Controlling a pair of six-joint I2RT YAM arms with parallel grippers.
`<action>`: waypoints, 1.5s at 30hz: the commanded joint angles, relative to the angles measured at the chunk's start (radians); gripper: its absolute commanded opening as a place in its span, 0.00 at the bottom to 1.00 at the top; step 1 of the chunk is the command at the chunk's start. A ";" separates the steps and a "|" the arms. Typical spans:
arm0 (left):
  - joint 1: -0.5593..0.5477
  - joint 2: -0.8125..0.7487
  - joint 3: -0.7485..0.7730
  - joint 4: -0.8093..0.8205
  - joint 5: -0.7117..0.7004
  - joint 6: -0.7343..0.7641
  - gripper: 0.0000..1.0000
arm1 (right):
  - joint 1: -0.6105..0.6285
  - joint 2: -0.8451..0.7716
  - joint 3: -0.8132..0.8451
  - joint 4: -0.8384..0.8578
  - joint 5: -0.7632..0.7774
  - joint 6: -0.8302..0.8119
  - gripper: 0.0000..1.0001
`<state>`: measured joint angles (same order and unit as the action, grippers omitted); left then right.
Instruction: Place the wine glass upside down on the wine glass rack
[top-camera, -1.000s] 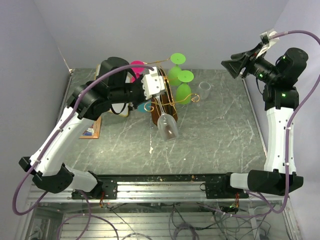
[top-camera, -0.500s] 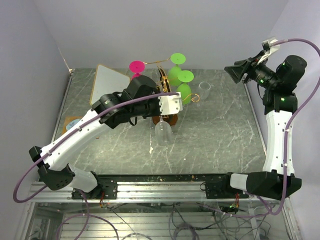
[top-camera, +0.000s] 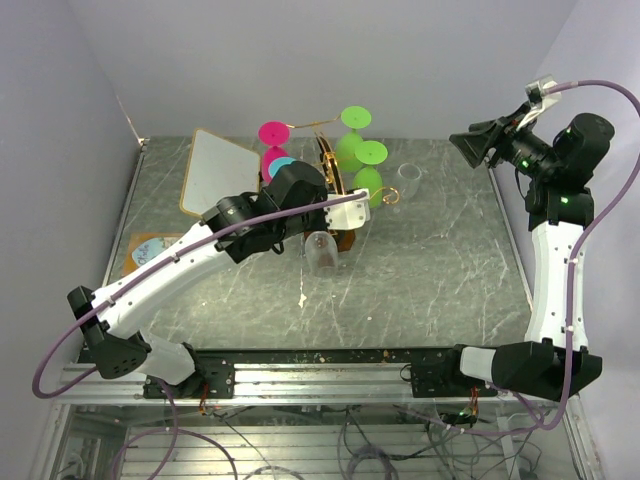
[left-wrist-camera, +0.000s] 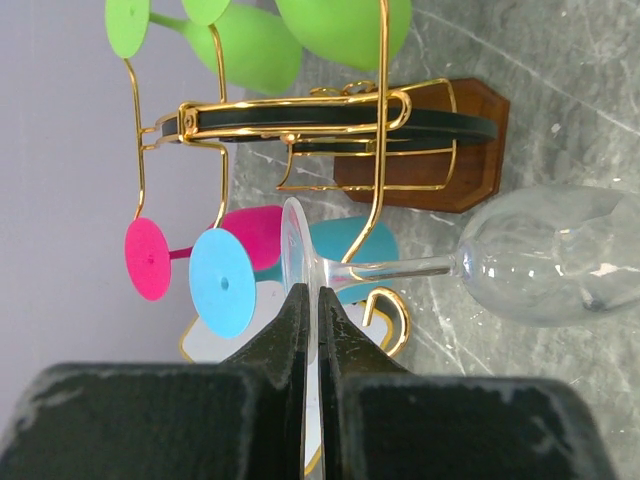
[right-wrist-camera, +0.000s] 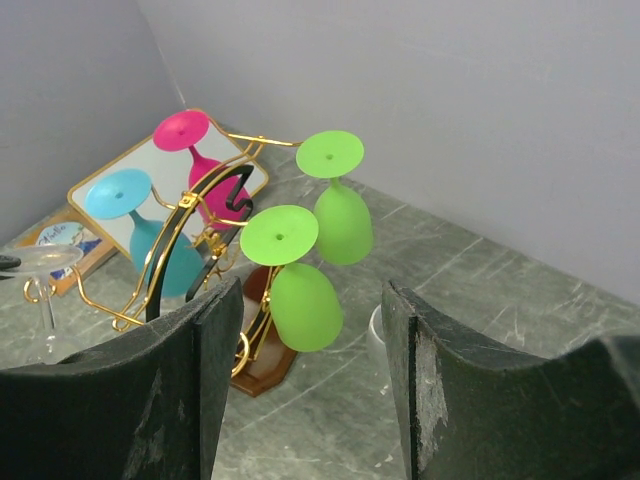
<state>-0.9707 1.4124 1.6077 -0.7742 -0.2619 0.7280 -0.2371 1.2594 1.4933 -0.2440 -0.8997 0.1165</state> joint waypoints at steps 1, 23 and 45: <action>-0.010 -0.003 -0.011 0.076 -0.073 0.025 0.07 | -0.011 -0.017 -0.016 0.032 -0.016 0.008 0.57; -0.010 -0.015 -0.093 0.137 -0.188 0.089 0.07 | -0.016 -0.011 -0.024 0.041 -0.027 0.009 0.58; -0.009 -0.041 -0.094 0.065 -0.219 0.168 0.07 | -0.024 -0.018 -0.040 0.049 -0.028 0.014 0.58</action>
<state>-0.9726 1.4101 1.5082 -0.7059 -0.4465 0.8646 -0.2497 1.2591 1.4620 -0.2272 -0.9142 0.1196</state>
